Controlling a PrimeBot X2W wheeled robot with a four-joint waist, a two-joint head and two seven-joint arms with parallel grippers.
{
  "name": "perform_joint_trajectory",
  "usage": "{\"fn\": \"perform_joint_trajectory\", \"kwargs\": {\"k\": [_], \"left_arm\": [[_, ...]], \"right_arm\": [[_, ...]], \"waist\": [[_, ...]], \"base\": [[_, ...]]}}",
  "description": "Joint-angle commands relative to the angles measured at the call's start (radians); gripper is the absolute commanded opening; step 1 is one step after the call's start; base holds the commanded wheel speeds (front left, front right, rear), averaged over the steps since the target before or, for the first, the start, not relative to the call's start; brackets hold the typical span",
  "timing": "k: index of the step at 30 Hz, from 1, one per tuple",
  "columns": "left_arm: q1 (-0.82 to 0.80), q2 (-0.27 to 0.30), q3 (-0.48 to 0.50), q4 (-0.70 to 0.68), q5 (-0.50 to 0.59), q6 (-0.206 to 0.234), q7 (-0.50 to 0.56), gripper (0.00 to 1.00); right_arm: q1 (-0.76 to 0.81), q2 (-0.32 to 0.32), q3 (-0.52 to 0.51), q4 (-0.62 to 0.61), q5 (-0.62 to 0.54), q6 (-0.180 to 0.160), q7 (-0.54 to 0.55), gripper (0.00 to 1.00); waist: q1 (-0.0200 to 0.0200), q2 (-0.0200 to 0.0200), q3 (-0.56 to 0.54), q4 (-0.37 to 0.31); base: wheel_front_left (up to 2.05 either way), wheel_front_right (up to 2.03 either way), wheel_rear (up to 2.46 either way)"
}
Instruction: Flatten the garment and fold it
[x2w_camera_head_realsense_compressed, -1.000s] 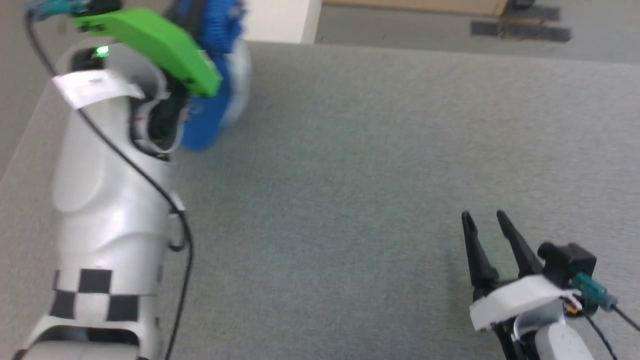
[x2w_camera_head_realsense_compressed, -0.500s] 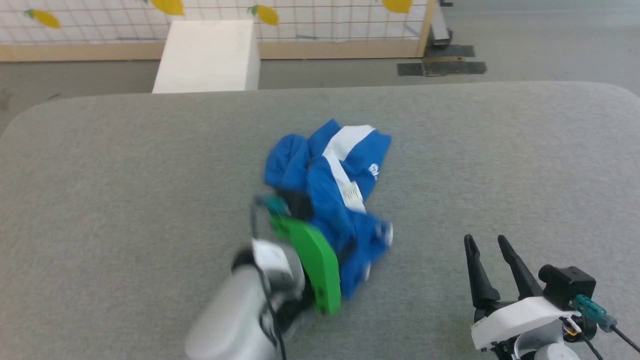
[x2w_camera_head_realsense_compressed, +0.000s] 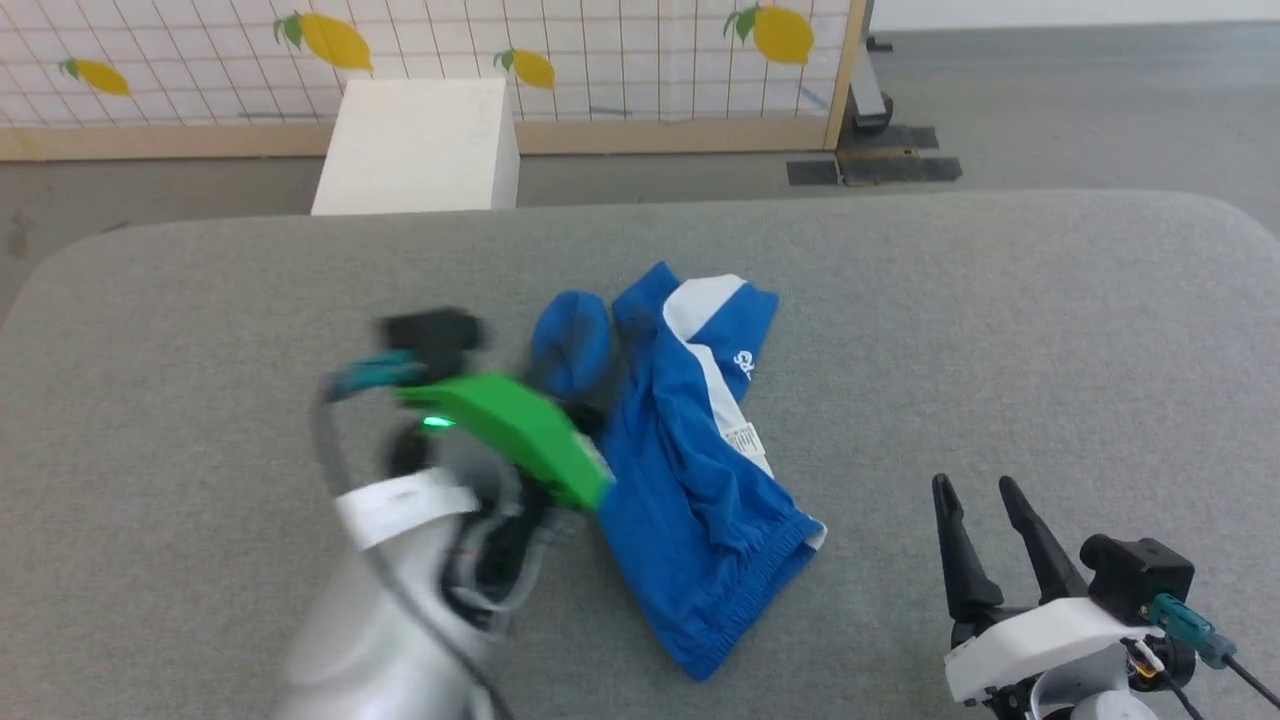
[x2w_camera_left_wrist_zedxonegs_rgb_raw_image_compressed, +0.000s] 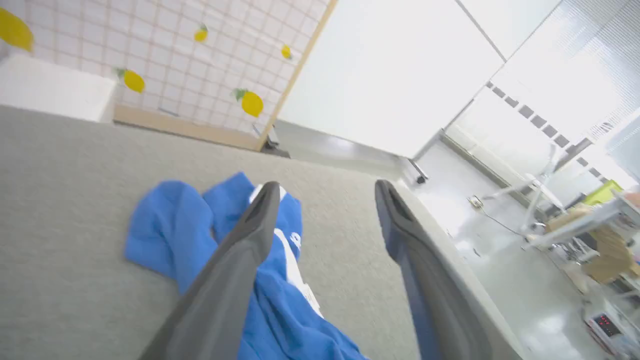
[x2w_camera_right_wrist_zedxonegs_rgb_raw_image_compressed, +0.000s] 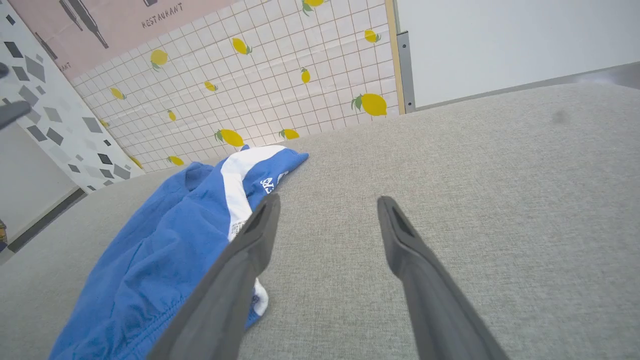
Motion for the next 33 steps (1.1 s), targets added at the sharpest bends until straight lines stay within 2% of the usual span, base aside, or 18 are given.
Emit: {"fn": "perform_joint_trajectory", "kwargs": {"k": [1,4,6,9,13,19,23,29,33], "left_arm": [[0.013,0.045,0.027,-0.018,0.047,0.01,-0.072,1.0],[0.08,0.129,0.06,-0.042,0.181,0.061,-0.247,1.0],[0.137,0.162,0.081,-0.05,0.244,0.102,-0.327,1.0],[0.218,0.182,0.113,-0.078,0.321,0.156,-0.365,1.0],[0.327,0.154,0.161,-0.144,0.401,0.194,-0.371,1.0],[0.412,0.08,0.232,-0.189,0.434,0.177,-0.372,1.0],[0.405,0.046,0.263,-0.203,0.459,0.149,-0.372,1.0],[0.372,0.008,0.283,-0.213,0.496,0.113,-0.372,1.0],[0.356,-0.012,0.293,-0.215,0.512,0.099,-0.372,1.0]], "right_arm": [[0.005,0.0,0.004,0.004,0.008,-0.002,-0.004,1.0],[0.016,0.0,0.008,0.006,0.012,-0.002,0.0,1.0],[0.023,0.0,0.014,0.006,0.012,-0.002,0.013,1.0],[0.032,0.0,0.008,0.012,0.003,-0.002,0.055,1.0],[0.047,0.0,-0.011,0.007,-0.017,-0.002,0.126,1.0],[0.003,0.0,0.01,-0.021,-0.047,-0.002,0.278,1.0],[-0.122,0.0,0.085,-0.021,-0.119,-0.002,0.481,1.0],[-0.277,-0.002,0.189,0.085,-0.217,-0.002,0.765,1.0],[-0.306,-0.017,0.223,0.168,-0.244,-0.002,0.855,1.0]], "waist": [[0.0,0.0,-0.024,0.008],[0.0,0.0,-0.044,0.015],[0.0,0.0,-0.051,0.016],[0.0,0.0,-0.057,0.024],[0.0,0.0,-0.052,0.039],[0.0,0.0,-0.029,0.062],[0.0,0.0,0.007,0.081],[0.0,0.0,0.065,0.123],[0.0,0.0,0.098,0.152]], "base": [[0.0,0.0,0.0],[0.0,0.0,0.0],[0.0,0.0,0.0],[0.0,0.0,0.0],[0.0,0.0,0.0],[0.0,0.0,0.0],[0.0,0.0,0.0],[0.0,0.0,0.0],[0.0,0.0,0.0]]}}
